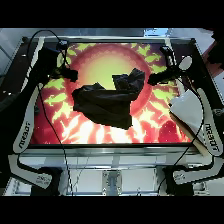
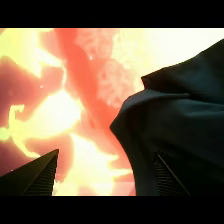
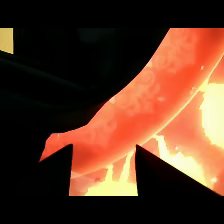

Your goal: Fold the shirts.

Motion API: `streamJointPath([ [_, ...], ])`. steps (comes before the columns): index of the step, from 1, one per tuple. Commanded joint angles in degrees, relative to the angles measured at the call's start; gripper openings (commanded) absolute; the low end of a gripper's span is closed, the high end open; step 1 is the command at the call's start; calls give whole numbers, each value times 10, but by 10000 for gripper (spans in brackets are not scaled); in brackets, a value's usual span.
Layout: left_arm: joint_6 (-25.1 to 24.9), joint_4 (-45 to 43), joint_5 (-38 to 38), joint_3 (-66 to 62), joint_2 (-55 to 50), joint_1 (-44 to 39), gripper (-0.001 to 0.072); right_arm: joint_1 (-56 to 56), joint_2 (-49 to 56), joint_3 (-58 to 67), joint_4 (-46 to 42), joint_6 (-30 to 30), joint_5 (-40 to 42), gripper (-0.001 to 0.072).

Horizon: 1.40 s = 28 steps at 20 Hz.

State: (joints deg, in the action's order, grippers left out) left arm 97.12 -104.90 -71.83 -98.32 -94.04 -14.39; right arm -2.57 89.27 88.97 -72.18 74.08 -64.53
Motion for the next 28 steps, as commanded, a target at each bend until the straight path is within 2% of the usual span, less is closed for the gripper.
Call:
streamJointPath([
  [1, -61, 28, 13, 48, -19, 29, 645, 0, 19, 0, 6, 12, 2, 448],
  [4, -94, 82, 43, 49, -61, 54, 644, 0, 19, 0, 3, 11, 10, 448],
  [6, -121, 119, 84, 49, -79, 59, 554, 0, 19, 0, 1, 9, 14, 448],
  [8, -153, 161, 115, 49, -96, 59, 553, 0, 19, 0, -5, 9, 28, 448],
  [14, -157, 165, 156, 49, -139, 60, 554, 1, 19, 0, -7, 12, 75, 448],
  [17, -155, 164, 169, 49, -144, 64, 544, 1, 23, 0, -7, 52, 93, 447],
  [18, -154, 164, 169, 49, -144, 65, 505, 1, 31, 0, -7, 63, 95, 447],
  [20, -151, 165, 165, 49, -144, 66, 252, 1, 59, 0, -5, 91, 95, 447],
  [22, -141, 167, 162, 49, -144, 66, 73, 1, 95, 0, 21, 113, 98, 447],
  [23, -141, 167, 157, 49, -144, 66, 13, 1, 114, 0, 38, 123, 105, 447],
  [26, -142, 166, 137, 49, -144, 66, 13, 1, 162, 0, 89, 170, 125, 447],
  [28, -143, 166, 135, 49, -144, 66, 13, 1, 190, 0, 140, 178, 132, 447],
])
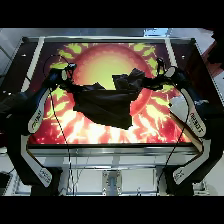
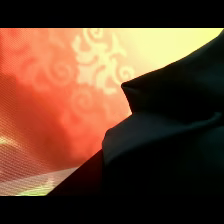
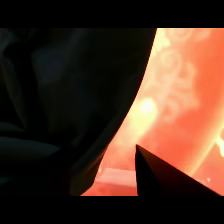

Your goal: Fold the shirts.

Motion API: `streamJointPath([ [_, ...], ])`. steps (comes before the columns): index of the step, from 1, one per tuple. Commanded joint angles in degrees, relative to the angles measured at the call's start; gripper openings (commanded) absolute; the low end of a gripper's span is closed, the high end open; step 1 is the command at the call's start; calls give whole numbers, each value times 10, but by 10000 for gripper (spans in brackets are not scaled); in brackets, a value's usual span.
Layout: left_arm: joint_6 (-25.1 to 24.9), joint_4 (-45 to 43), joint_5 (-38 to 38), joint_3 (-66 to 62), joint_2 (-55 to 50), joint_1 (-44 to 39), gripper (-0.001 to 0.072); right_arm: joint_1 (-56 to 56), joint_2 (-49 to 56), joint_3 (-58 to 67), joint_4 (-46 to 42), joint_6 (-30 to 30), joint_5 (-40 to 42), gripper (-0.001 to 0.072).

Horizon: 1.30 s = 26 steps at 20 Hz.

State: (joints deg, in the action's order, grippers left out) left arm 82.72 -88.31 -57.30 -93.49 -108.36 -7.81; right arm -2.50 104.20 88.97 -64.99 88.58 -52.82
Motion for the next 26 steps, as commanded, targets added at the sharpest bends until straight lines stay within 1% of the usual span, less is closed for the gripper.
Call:
streamJointPath([
  [1, 2, 0, -10, 0, 0, 0, 13, 0, 52, 0, 97, 33, 19, 447],
  [3, 2, 0, -9, 0, 0, 0, 13, 0, 67, 0, 146, 33, 32, 447],
  [5, 2, 0, -9, 0, 0, 0, 13, 0, 72, 0, 164, 34, 53, 439],
  [6, 1, 0, -9, 0, 0, 0, 13, 0, 72, 0, 170, 34, 63, 339],
  [7, 1, 0, -9, 0, 0, 0, 13, 0, 72, 0, 176, 33, 72, 165],
  [8, 1, 0, -9, 0, 0, 0, 13, 0, 72, 0, 181, 30, 77, 35],
  [9, 2, 0, -12, 0, 0, 0, 13, 1, 71, 0, 196, 26, 77, 34],
  [10, 0, 0, -18, 0, 0, 0, 13, 3, 70, 1, 214, 5, 74, 32],
  [11, -2, -7, -34, -6, 2, 0, 13, 6, 65, 1, 236, -37, 66, 32],
  [12, -2, -17, -58, -20, 3, 0, 13, 10, 56, 1, 245, -57, 59, 31],
  [14, -2, -31, -112, -69, 11, 0, 13, 23, 19, 1, 234, -78, 46, 30],
  [17, 2, -29, -161, -170, 40, -1, 12, 38, -78, 1, 139, -79, 1, 30],
  [19, 11, -13, -171, -226, 80, -1, 13, 36, -163, 1, 37, -79, -50, 30],
  [21, 15, 2, -169, -246, 145, -1, 13, 28, -257, 1, -42, -84, -95, 31],
  [23, 15, 14, -180, -246, 225, -1, 13, 24, -356, 1, -66, -96, -113, 31],
  [26, 10, 45, -191, -246, 356, -1, 12, 11, -506, 1, -66, -96, -117, 30],
])
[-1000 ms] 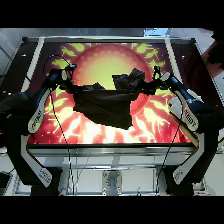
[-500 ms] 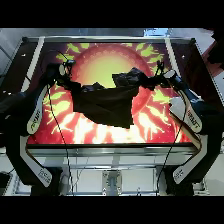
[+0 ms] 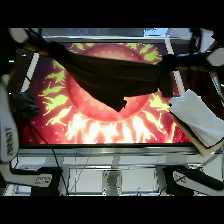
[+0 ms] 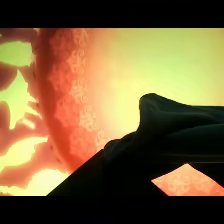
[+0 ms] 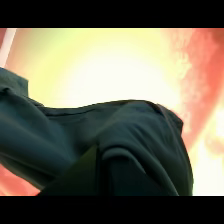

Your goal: Fold the shirts.

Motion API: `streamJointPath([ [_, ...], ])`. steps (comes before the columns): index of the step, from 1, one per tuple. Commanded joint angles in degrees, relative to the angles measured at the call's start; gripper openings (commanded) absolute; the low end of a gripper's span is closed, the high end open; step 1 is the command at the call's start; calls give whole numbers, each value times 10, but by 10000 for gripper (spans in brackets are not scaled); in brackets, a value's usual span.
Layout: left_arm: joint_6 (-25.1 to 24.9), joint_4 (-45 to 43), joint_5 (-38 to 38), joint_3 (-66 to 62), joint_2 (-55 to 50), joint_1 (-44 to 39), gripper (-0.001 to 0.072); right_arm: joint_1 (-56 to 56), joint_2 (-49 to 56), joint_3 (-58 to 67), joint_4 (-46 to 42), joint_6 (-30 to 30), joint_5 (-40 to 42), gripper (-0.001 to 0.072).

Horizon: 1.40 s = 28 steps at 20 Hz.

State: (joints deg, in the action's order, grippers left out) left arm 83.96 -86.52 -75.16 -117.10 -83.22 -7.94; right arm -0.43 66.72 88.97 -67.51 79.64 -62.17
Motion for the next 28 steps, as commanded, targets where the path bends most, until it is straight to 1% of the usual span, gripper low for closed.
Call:
streamJointPath([
  [1, -5, 28, -9, -10, 145, 0, 12, -17, -175, 1, -39, -6, -23, 30],
  [4, -6, 22, 36, -9, 245, 0, 11, -43, -261, 0, -40, -6, -25, 30],
  [5, -12, 22, 46, -8, 261, 0, 11, -44, -266, 0, -37, -5, -31, 30],
  [6, -13, 21, 37, -8, 263, 0, 11, -44, -262, 0, -34, -2, -45, 30],
  [8, -13, 21, -6, 19, 250, 0, 11, -44, -225, 0, -23, -1, -80, 30],
  [10, -13, 11, -42, 80, 222, 0, 11, -44, -164, -5, -4, -1, -107, 30],
  [12, -13, -20, -35, 157, 177, 0, 11, -45, -99, -33, 20, -2, -109, 31],
  [14, -13, -60, -5, 228, 113, 0, 11, -60, -20, -79, 22, -2, -103, 31],
  [17, 3, -85, 37, 280, -14, 0, 12, -96, 97, -151, 21, -2, -50, 32],
  [19, 34, -84, 72, 281, -94, 0, 12, -117, 169, -185, 15, -3, 0, 32],
  [21, 68, -84, 132, 281, -155, 0, 12, -127, 222, -199, 13, -5, 59, 33],
  [24, 99, -84, 223, 281, -191, 0, 13, -127, 252, -200, 14, -4, 166, 33],
  [25, 109, -84, 245, 278, -191, 0, 13, -126, 251, -199, 16, -4, 207, 33],
  [26, 112, -84, 249, 268, -191, 0, 20, -125, 250, -199, 21, -4, 245, 34],
  [27, 112, -87, 242, 250, -190, 1, 187, -125, 250, -199, 22, -4, 273, 65],
  [28, 112, -96, 223, 226, -190, 1, 522, -124, 250, -199, 22, -4, 288, 172],
])
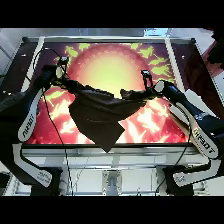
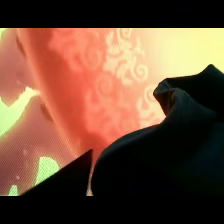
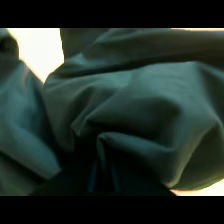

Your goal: Fold the shirts.

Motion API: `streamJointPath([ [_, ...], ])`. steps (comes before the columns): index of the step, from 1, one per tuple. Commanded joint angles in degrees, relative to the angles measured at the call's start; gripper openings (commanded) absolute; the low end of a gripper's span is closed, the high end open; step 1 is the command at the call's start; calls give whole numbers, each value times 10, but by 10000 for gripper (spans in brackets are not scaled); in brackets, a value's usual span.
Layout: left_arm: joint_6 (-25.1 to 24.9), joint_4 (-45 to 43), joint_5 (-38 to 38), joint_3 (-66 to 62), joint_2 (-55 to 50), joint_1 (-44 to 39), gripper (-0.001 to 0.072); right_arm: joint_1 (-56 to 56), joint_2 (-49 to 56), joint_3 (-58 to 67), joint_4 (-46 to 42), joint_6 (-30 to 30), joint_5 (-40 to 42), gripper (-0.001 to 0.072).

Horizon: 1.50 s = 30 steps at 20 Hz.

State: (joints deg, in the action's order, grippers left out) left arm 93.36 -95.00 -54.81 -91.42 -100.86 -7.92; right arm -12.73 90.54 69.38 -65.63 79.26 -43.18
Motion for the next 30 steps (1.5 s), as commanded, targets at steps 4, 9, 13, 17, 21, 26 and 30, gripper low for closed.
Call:
streamJointPath([
  [4, 12, -108, -77, -165, 18, 1, 708, 17, 12, 52, -53, 5, 23, 410],
  [9, -23, -118, -152, -191, 206, 5, 708, 108, -38, 133, -150, 48, -131, 410],
  [13, -35, -112, -212, -72, 385, 22, 707, 196, -122, 136, -238, 54, -213, 410],
  [17, 125, -83, -191, 272, 601, 41, 707, 276, -174, 136, -236, 47, -257, 410],
  [21, 322, 120, -49, 623, 711, 41, 707, 300, -183, 135, -201, 28, -282, 410],
  [26, 227, 383, 162, 802, 671, 40, 707, 300, -183, 135, -138, 1, -286, 410],
  [30, 147, 455, 197, 802, 608, 40, 707, 300, -183, 135, -112, 1, -285, 410],
])
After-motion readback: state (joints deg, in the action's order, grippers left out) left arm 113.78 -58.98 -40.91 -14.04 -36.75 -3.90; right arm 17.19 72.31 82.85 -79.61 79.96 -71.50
